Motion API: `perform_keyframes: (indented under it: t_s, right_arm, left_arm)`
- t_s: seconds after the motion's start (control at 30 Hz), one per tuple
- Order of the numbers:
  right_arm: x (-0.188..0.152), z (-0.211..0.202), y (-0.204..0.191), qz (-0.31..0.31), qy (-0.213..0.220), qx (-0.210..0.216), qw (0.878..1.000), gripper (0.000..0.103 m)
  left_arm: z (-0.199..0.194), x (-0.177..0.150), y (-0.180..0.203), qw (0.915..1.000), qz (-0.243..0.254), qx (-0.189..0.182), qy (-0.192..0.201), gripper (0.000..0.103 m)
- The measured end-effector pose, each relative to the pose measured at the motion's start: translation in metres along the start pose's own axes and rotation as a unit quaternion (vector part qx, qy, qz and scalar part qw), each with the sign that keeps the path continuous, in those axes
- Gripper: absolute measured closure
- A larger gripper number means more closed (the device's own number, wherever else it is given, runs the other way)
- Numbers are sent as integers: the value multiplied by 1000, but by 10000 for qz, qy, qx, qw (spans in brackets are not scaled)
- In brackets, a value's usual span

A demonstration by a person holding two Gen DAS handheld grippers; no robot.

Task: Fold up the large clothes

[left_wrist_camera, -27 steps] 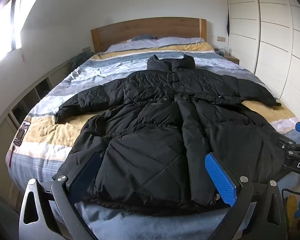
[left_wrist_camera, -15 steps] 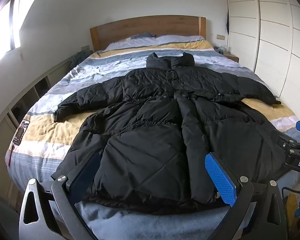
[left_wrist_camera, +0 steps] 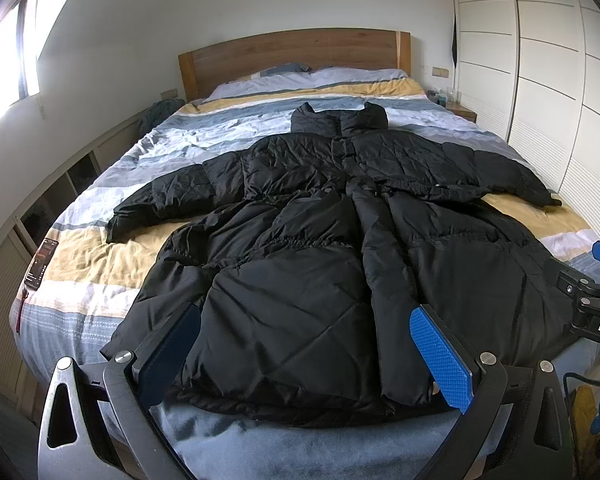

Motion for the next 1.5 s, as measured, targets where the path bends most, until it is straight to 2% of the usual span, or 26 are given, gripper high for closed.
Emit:
perform_keyframes:
  t_s: [0.57, 0.8, 1.07, 1.37, 1.5]
  right_arm:
    - [-5, 7, 0, -11, -125, 10, 9999, 0]
    - [-5, 10, 0, -10, -190, 36, 9998, 0]
    - [-5, 17, 2, 35, -241, 62, 9997, 0]
    - [5, 19, 10, 60, -245, 180, 9995, 0]
    - [20, 16, 14, 32, -145, 196, 9997, 0]
  left_arm:
    - [6, -2, -4, 9999, -80, 74, -115, 0]
    - [11, 0, -1, 9999, 73, 34, -143, 0]
    - [21, -2, 2, 9990, 228, 4, -376, 1]
    - [22, 6, 11, 9972, 600, -178, -420, 0]
    - [24, 13, 10, 9966, 579, -323, -491, 0]
Point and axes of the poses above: each gripper's, at about its wrist camera, not at the fingertips, and z roughly the way its jaws point, y to its right, x to its top, the point moved 4 cm from there along z, roughly the way its jaws point, and after that the axes turned 6 degrees about x, right-handed, at the moved point
